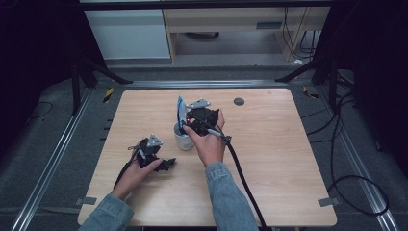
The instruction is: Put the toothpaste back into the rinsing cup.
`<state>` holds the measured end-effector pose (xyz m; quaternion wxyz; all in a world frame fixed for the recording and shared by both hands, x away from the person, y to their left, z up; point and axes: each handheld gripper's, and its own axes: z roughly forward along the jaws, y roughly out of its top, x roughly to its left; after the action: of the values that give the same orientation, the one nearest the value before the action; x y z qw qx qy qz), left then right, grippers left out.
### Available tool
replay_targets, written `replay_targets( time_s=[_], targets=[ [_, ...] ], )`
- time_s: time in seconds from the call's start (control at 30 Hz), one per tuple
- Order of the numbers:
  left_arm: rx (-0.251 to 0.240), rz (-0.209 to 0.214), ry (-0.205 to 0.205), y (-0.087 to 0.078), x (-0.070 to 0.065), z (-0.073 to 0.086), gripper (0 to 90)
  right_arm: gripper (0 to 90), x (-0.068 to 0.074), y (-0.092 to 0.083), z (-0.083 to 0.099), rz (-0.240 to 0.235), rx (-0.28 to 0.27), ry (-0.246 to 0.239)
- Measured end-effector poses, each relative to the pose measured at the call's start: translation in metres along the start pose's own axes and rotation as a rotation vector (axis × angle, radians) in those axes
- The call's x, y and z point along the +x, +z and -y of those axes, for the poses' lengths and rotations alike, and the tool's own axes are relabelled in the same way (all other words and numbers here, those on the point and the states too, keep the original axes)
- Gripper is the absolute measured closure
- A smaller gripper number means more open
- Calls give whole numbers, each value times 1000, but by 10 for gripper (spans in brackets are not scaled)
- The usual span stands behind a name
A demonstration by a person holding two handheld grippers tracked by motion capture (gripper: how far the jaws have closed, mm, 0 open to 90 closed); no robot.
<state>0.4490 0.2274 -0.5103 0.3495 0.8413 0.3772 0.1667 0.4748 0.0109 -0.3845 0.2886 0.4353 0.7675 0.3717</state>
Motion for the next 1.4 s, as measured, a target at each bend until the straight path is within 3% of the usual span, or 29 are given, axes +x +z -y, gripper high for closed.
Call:
replay_targets(
  time_s=[0.23, 0.93, 1.2, 1.3, 1.4],
  targets=[
    [0, -1, 0, 0, 0, 0, 0, 60, -9, -8, 7, -8, 16, -21],
    [3, 0, 4, 0, 0, 0, 0, 69, -53, -41, 32, 78, 52, -49],
    [3, 0, 1, 0, 0, 0, 0, 78, -60, -48, 41, 100, 54, -87],
    [9, 1, 7, 0, 0, 0, 0, 79, -64, -50, 48, 100, 59, -80],
    [8, 1, 7, 0, 0, 0, 0, 84, -70, -53, 55, 93, 47, -40]
  ],
)
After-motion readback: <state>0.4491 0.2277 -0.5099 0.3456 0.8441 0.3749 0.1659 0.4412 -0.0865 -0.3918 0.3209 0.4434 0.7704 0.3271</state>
